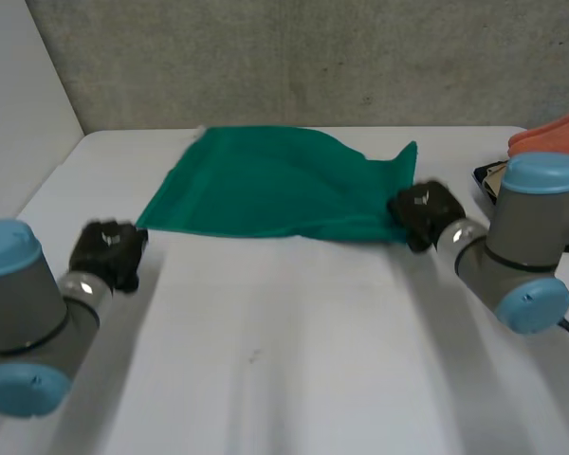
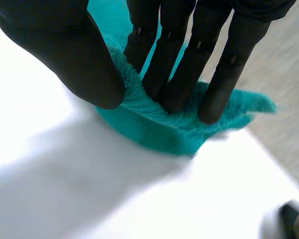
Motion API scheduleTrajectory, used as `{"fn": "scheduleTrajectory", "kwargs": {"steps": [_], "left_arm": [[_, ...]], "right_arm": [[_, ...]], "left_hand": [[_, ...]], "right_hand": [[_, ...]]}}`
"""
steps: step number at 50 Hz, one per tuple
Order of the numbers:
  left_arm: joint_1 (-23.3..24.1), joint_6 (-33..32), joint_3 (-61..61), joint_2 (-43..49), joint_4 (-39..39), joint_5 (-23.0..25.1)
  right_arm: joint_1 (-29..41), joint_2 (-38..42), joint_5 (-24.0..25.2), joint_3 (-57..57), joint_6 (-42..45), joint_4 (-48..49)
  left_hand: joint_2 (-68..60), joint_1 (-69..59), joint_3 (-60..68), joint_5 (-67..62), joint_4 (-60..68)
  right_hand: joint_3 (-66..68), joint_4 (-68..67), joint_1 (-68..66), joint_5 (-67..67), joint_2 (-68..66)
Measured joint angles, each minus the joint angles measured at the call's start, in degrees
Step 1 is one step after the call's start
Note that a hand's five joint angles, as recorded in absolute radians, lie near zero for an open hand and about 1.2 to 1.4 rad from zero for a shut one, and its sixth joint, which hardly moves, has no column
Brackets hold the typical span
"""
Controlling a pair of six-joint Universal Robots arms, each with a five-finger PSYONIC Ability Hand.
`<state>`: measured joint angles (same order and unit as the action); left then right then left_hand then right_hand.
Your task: Fold the laundry.
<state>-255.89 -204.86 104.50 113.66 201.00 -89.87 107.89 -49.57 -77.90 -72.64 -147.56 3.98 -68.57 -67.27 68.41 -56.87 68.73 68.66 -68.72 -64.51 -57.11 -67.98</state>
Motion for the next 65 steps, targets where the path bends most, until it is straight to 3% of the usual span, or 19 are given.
{"fn": "scheduleTrajectory", "kwargs": {"steps": [3,6,7,9,18,25,36,48,53,54,56,58,65], "left_arm": [[0.35,-1.49,1.95,-0.79,-3.04,-0.35],[0.46,-1.75,2.37,-2.24,-5.89,-0.38],[0.44,-1.67,2.30,-3.04,-6.97,-0.33],[0.18,-1.22,1.86,-4.79,-8.57,-0.08],[-3.18,3.02,-2.35,-9.39,-9.06,2.15],[-3.40,7.16,-5.90,-6.60,-8.32,4.11],[1.80,12.93,-12.93,2.08,-8.42,1.73],[8.30,18.93,-26.11,14.18,-8.36,-6.80],[9.96,19.95,-29.55,17.86,-8.89,-9.72],[10.23,20.06,-29.94,18.44,-9.02,-10.07],[10.54,20.19,-30.52,19.28,-9.11,-10.61],[10.41,20.21,-30.54,19.42,-9.31,-10.98],[5.37,19.85,-25.35,12.01,-9.08,-11.29]], "right_arm": [[-0.41,-0.91,0.10,-2.80,1.21,-2.64],[-0.66,-2.16,0.36,-4.75,1.34,-3.08],[-0.77,-2.97,0.55,-5.71,1.25,-2.93],[-0.89,-4.32,0.98,-7.20,0.92,-2.30],[-0.55,-9.10,2.98,-10.78,-1.17,1.31],[3.10,-15.25,3.51,-7.18,-2.04,1.85],[11.47,-28.03,6.43,-0.09,-4.05,-0.06],[18.59,-38.97,10.46,0.49,-4.81,-4.28],[19.55,-42.24,10.85,0.23,-6.55,-5.12],[19.56,-42.82,10.91,0.16,-7.12,-5.18],[19.30,-43.88,11.00,-0.03,-8.49,-5.16],[18.32,-44.63,11.09,-0.16,-9.89,-4.93],[9.76,-42.82,11.32,0.42,-11.62,-4.32]], "left_hand": [[2.93,2.11,-2.33,1.57,-2.55],[12.69,13.32,-12.47,11.13,-12.83],[26.10,27.02,-25.63,23.78,-25.65],[34.11,34.81,-33.65,32.68,-34.42],[51.02,50.04,-50.78,50.32,-51.53],[56.49,55.11,-55.88,53.72,-56.82],[56.49,55.11,-55.94,53.72,-56.82],[56.21,54.68,-55.73,53.59,-56.45],[43.61,41.19,-44.01,42.10,-44.07],[28.83,24.94,-28.90,28.35,-30.13],[10.45,4.67,-10.77,10.54,-11.71],[1.63,-0.53,-1.90,1.04,-1.80],[0.12,-0.53,-0.24,0.57,-0.05]], "right_hand": [[0.00,-0.01,0.00,0.00,-0.03],[0.00,-0.01,0.00,0.00,-0.03],[0.00,-0.01,0.00,0.00,-0.03],[0.00,-0.01,0.00,0.00,-0.03],[0.00,-0.02,0.00,0.00,-0.03],[0.00,-0.02,0.00,0.00,-0.03],[0.00,-0.03,0.00,0.00,-0.03],[0.00,-0.11,0.00,0.00,-0.03],[0.00,-0.15,0.00,0.00,-0.03],[0.00,-0.15,0.00,0.00,-0.03],[0.00,-0.15,0.00,0.00,-0.03],[0.00,-0.16,0.00,0.00,-0.03],[0.00,-0.16,0.00,0.00,-0.03]]}}
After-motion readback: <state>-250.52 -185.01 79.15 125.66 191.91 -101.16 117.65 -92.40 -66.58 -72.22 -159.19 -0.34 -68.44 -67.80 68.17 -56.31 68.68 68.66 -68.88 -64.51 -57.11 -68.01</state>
